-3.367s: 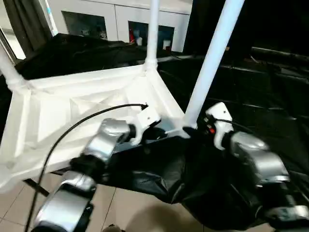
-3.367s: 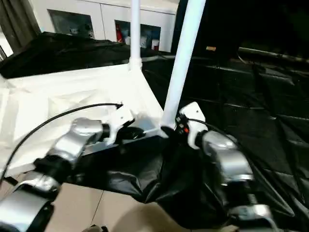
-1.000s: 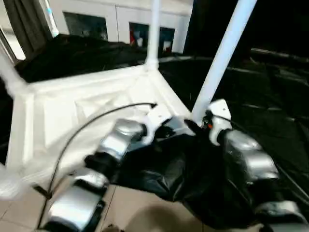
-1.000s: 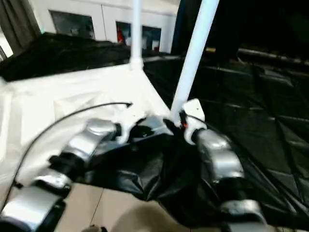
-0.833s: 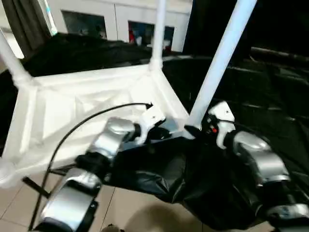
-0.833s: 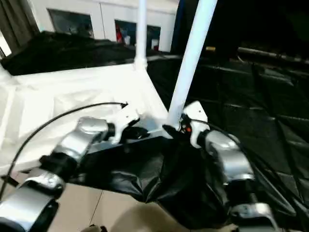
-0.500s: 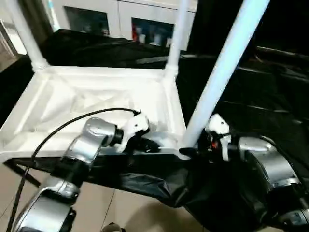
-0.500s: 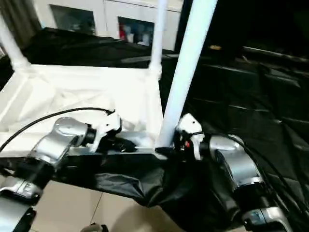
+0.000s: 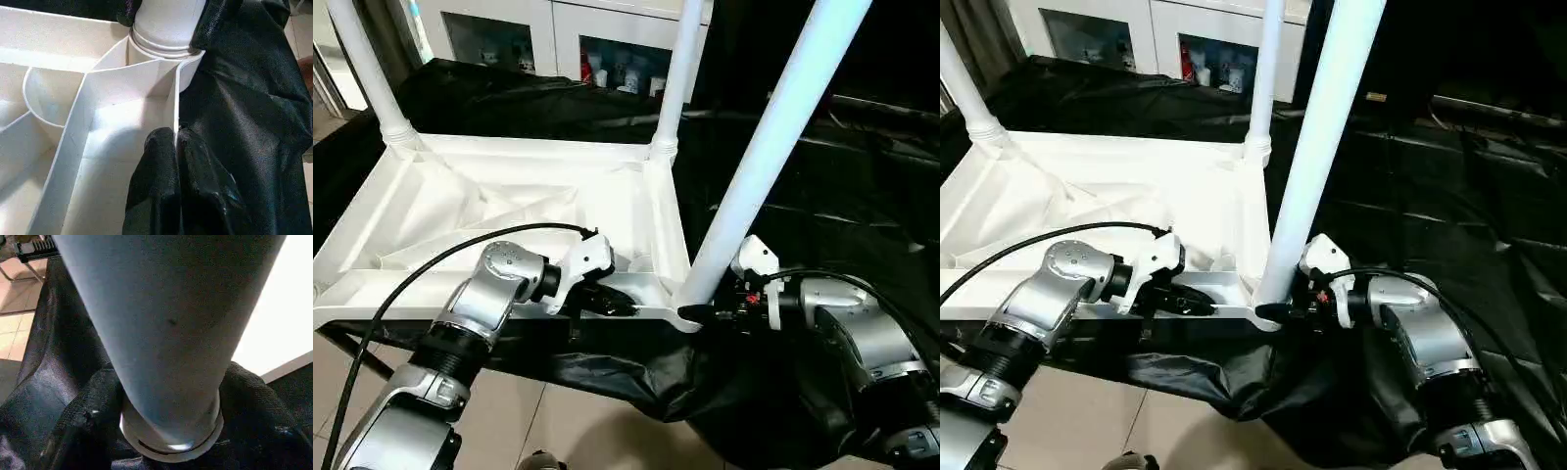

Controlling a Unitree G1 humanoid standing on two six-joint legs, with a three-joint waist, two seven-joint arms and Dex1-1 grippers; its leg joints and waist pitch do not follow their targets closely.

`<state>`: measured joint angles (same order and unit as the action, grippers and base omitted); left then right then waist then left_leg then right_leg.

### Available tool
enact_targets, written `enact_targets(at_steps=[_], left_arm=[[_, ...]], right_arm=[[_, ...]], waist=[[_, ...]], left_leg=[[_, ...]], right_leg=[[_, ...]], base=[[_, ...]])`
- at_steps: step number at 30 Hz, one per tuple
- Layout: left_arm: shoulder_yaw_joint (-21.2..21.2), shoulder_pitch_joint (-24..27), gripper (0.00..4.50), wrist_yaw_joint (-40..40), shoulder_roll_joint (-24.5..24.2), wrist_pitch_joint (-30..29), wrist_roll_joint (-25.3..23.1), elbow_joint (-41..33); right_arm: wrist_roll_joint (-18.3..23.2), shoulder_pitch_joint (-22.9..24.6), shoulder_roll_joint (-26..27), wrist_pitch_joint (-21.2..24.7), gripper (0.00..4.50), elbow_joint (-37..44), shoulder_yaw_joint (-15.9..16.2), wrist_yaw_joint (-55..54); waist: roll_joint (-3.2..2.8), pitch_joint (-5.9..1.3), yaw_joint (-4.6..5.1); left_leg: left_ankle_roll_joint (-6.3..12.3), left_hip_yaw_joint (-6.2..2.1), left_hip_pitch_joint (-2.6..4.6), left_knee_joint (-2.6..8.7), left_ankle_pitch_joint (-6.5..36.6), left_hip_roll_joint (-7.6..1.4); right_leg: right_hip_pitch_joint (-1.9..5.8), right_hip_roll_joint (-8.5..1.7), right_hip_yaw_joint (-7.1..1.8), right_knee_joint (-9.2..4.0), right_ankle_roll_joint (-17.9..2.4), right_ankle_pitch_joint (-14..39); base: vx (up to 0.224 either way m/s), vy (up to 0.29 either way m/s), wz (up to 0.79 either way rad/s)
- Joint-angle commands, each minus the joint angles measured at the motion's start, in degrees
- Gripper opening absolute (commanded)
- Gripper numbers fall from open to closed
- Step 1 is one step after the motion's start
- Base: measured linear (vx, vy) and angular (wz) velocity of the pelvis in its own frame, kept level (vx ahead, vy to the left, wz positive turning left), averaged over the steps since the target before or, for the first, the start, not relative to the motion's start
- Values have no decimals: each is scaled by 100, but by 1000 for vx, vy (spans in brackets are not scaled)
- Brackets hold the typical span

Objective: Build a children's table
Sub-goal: Rotate leg to tighten

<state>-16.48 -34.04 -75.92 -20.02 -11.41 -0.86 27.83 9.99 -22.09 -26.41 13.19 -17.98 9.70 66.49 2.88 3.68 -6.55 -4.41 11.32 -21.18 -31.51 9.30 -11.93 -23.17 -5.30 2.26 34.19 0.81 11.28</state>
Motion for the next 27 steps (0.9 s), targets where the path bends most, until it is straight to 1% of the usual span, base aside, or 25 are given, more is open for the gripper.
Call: enact_targets(at_steps=[1,2,3,4,5,6,7,8,9,10,11,12,13,15,16,17,18,19,20,21,23,24,25,26,27], left_arm=[[-177,129,0,-78,158,-38,148,-33],[-168,131,0,-30,173,-44,137,-26],[-105,68,0,335,275,-52,31,125],[-83,40,0,473,313,-54,-10,189],[-64,13,0,599,350,-61,-47,248],[-41,-28,0,788,410,-87,-100,334],[12,-125,0,1230,564,-139,-212,538],[36,-169,0,1418,634,-155,-256,629],[64,-233,0,1696,743,-202,-315,747],[81,-282,0,1898,829,-233,-356,831],[107,-344,0,2151,958,-288,-390,927],[133,-407,0,2390,1093,-357,-415,1015],[133,-407,0,2390,1093,-357,-415,1015],[161,-537,0,2901,1452,-454,-462,1173],[167,-597,0,3112,1634,-484,-490,1252],[171,-634,0,3240,1748,-496,-509,1305],[161,-677,0,3440,1935,-498,-537,1378],[114,-710,0,3623,2156,-493,-576,1436],[77,-709,0,3660,2252,-499,-589,1435],[24,-721,0,3724,2383,-471,-616,1470],[-25,-730,0,3740,2412,-406,-657,1502],[-33,-741,0,3750,2414,-389,-653,1527],[-26,-746,0,3749,2414,-389,-641,1536],[-6,-754,0,3730,2388,-368,-632,1556],[-2,-755,0,3725,2382,-363,-631,1560]], right_arm=[[83,138,99,65,252,160,210,146],[90,157,124,70,252,162,200,106],[55,167,295,86,252,52,95,-255],[31,160,360,104,252,-4,55,-409],[-4,150,420,114,251,-62,21,-566],[-86,129,510,103,251,-163,-20,-831],[-230,105,719,64,251,-356,-114,-1387],[-274,101,809,48,247,-426,-155,-1601],[-326,102,943,82,242,-495,-211,-1922],[-366,101,1055,125,242,-546,-260,-2188],[-407,95,1213,188,234,-608,-330,-2550],[-441,85,1375,244,224,-671,-404,-2897],[-441,85,1375,244,217,-671,-404,-2897],[-515,6,1779,338,209,-885,-595,-3757],[-560,-58,1975,354,206,-1019,-676,-4180],[-591,-101,2096,359,206,-1107,-726,-4444],[-639,-193,2277,335,206,-1247,-780,-4787],[-672,-310,2499,304,206,-1384,-823,-5105],[-687,-353,2590,281,206,-1403,-810,-5182],[-778,-405,2690,222,206,-1385,-703,-5227],[-826,-420,2712,181,206,-1362,-648,-5209],[-848,-423,2716,160,206,-1357,-649,-5238],[-856,-423,2711,153,206,-1356,-650,-5254],[-726,-422,2729,181,206,-1327,-737,-5164],[-700,-422,2731,188,257,-1319,-755,-5147]], waist=[[44,-298,-18],[47,-297,-20],[26,-301,-21],[30,-298,-16],[34,-275,-8],[28,-266,-4],[-6,-254,10],[20,-238,31],[23,-234,39],[23,-234,39],[10,-234,53],[27,-242,63],[25,-253,61],[22,-247,63],[6,-238,88],[25,-244,106],[11,-253,95],[2,-252,113],[10,-252,109],[-37,-245,102],[-12,-265,94],[-32,-271,95],[-31,-272,95],[-32,-272,95],[-29,-271,93]], left_leg=[[589,-15,73,256,714,-133],[592,-13,72,254,728,-132],[583,-17,72,255,744,-133],[566,-17,77,259,754,-134],[481,-26,75,283,972,-129],[427,-31,82,297,1085,-136],[271,-39,98,326,1339,-137],[103,-56,100,354,1626,-127],[-16,-78,111,380,1799,-127],[-16,-78,111,380,1799,-127],[-97,-95,129,394,1960,-132],[-116,-110,120,408,2056,-124],[-121,-112,124,409,2048,-128],[-103,-109,129,410,2093,-119],[-152,-106,133,414,2154,-120],[-199,-131,131,420,2246,-100],[-207,-140,144,422,2261,-105],[-205,-133,154,419,2304,-109],[-182,-139,146,422,2336,-101],[-173,-137,149,424,2356,-103],[-83,-125,123,425,2238,-95],[-55,-122,104,426,2141,-98],[-46,-116,97,425,2108,-96],[-32,-113,91,425,2078,-96],[-23,-109,91,423,2066,-95]], right_leg=[[268,-230,-160,-259,-1514,-5],[267,-234,-163,-264,-1518,6],[267,-237,-163,-260,-1521,18],[262,-235,-163,-269,-1518,40],[250,-242,-164,-311,-1462,395],[239,-250,-167,-331,-1427,584],[213,-258,-176,-376,-1337,1010],[206,-275,-174,-431,-1182,1550],[204,-292,-173,-473,-1010,2001],[204,-292,-173,-473,-1010,2001],[166,-290,-179,-510,-871,2242],[174,-294,-169,-531,-799,2377],[174,-298,-172,-533,-782,2356],[149,-286,-174,-556,-736,2380],[116,-286,-182,-561,-741,2426],[129,-288,-155,-577,-674,2653],[126,-303,-156,-587,-648,2703],[96,-293,-166,-605,-624,2658],[112,-280,-156,-607,-585,2622],[102,-280,-166,-610,-574,2569],[132,-261,-166,-599,-551,2283],[141,-253,-170,-579,-573,2093],[144,-249,-169,-573,-586,2017],[150,-244,-168,-563,-613,1915],[150,-244,-169,-560,-625,1876]], base=[[0,0,0],[0,0,0],[0,0,0],[0,0,0],[0,0,0],[0,0,0],[0,0,0],[-51,5,-1],[-60,10,-2],[-60,10,-2],[-55,11,-1],[0,0,0],[0,0,0],[0,0,0],[0,0,0],[0,0,0],[0,0,0],[0,0,0],[0,0,0],[0,0,0],[0,0,0],[0,0,0],[0,0,0],[0,0,0],[0,0,0]])
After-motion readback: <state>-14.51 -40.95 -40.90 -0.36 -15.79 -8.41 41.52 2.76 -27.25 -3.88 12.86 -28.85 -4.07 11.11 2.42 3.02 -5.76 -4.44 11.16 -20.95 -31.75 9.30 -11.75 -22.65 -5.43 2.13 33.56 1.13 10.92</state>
